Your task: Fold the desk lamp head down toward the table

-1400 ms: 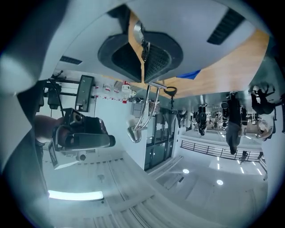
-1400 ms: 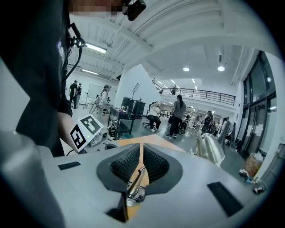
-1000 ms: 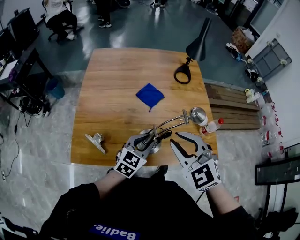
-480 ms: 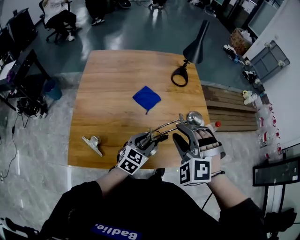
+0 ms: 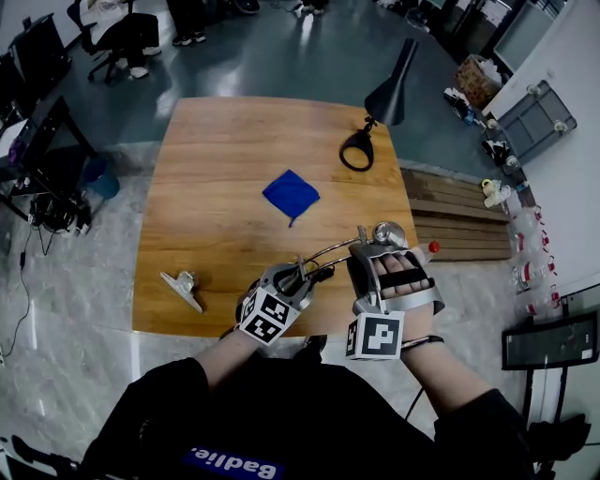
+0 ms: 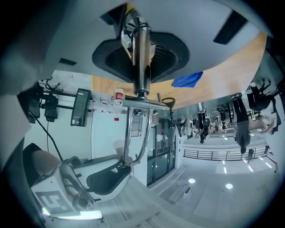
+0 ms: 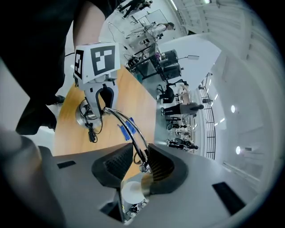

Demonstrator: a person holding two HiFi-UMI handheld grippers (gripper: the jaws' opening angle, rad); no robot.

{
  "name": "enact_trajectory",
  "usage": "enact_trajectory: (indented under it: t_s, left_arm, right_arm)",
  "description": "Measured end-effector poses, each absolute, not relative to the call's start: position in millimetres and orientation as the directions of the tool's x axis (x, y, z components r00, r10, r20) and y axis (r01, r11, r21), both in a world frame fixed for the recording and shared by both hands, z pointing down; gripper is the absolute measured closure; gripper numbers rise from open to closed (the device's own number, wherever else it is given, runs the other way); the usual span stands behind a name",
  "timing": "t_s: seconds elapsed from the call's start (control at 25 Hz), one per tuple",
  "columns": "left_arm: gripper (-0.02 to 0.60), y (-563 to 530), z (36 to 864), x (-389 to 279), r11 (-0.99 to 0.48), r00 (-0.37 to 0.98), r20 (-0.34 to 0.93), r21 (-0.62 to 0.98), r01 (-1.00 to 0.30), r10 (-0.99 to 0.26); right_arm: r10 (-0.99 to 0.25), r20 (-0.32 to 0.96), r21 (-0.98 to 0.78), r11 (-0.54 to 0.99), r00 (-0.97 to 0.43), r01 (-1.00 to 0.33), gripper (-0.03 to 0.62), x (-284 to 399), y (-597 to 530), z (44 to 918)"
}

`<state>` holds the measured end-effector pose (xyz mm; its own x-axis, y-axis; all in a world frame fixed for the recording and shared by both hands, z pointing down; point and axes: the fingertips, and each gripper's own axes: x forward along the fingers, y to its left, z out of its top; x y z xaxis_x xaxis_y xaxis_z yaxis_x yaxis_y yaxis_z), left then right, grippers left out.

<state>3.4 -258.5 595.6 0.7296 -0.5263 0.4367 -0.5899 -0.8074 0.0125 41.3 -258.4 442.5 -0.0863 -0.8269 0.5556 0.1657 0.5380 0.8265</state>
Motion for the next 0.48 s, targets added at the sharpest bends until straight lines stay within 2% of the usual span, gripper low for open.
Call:
enact_trajectory:
  t_s: [0.48]
  left_arm:
    - [0.459, -257, 595, 10, -0.819, 0.741, 0.434, 0.012, -0.573, -0.512]
  right_arm:
    - [-0.837, 0.541, 0.841, 0.537, -0.083, 0.066, 0.494, 53, -257, 441]
